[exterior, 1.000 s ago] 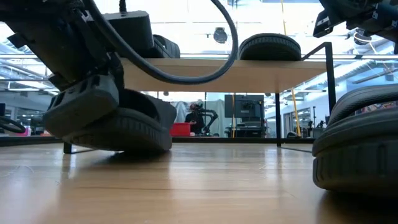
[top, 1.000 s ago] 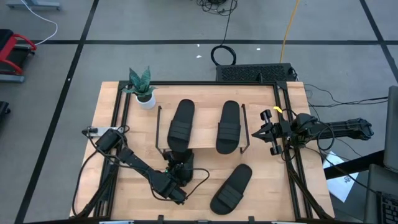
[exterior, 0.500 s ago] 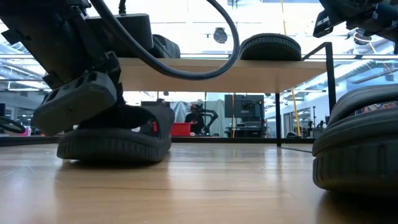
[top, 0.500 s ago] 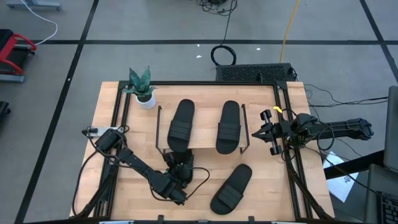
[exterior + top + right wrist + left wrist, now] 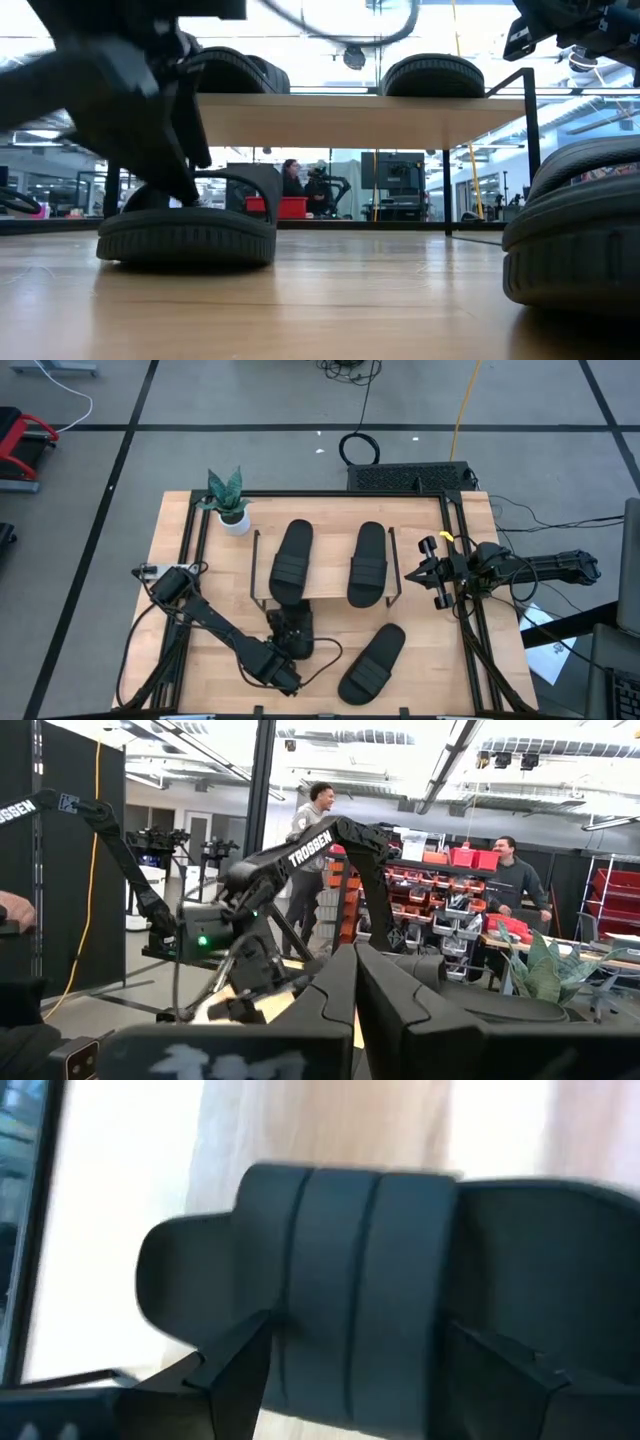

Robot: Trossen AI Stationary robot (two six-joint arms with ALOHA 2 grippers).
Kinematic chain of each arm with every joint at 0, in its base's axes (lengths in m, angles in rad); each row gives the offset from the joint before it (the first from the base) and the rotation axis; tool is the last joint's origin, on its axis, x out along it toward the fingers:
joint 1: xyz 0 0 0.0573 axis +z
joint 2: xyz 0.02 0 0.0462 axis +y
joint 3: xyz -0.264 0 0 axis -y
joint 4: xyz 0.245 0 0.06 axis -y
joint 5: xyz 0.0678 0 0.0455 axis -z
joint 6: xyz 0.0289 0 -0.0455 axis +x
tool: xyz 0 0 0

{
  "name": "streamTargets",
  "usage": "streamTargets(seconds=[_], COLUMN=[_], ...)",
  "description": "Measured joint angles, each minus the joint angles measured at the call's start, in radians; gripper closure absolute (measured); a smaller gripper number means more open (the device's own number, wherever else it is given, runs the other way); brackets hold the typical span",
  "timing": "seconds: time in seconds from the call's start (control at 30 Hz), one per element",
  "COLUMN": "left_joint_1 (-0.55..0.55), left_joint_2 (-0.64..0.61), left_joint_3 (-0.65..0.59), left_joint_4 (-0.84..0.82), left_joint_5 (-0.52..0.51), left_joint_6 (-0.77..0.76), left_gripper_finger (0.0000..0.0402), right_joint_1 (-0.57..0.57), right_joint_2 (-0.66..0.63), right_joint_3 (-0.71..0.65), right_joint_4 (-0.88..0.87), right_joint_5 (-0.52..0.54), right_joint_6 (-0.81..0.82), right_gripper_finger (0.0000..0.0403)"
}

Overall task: Pick and place slides into the shelf
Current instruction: Put the black slipper under the shelf

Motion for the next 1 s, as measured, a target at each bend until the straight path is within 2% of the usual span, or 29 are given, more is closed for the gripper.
streamTargets(seconds=[0.17,0.33,0.43,0.6,0.67,0.83,1.0], left_joint_1=[-0.009,-0.031,-0.064,-0.134,-0.15,-0.131,-0.131], left_joint_2=[-0.004,-0.004,-0.003,-0.003,-0.003,-0.002,-0.003], left_joint_3=[0.094,0.115,0.115,0.115,0.114,0.041,-0.037], left_joint_4=[-0.061,-0.043,0.03,0.223,0.291,0.424,0.484], left_joint_5=[0.078,0.164,0.207,0.22,0.22,0.2,0.12], left_joint_6=[0.015,0.014,0.066,0.259,0.301,0.28,0.277], left_gripper_finger=[0.0148,0.0193,0.0245,0.0361,0.039,0.039,0.0397], right_joint_1=[0.0,0.0,0.0,0.0,0.0,0.0,0.0], right_joint_2=[0.0,0.0,0.0,0.0,0.0,0.0,0.0], right_joint_3=[0.0,0.0,0.0,0.0,0.0,0.0,0.0], right_joint_4=[-0.004,-0.004,-0.003,-0.003,-0.003,-0.003,-0.003], right_joint_5=[0.0,0.0,0.0,0.0,0.0,0.0,0.0], right_joint_6=[0.0,0.0,0.0,0.0,0.0,0.004,0.022], right_gripper_finger=[0.0403,0.0403,0.0403,0.0403,0.0403,0.0403,0.0403])
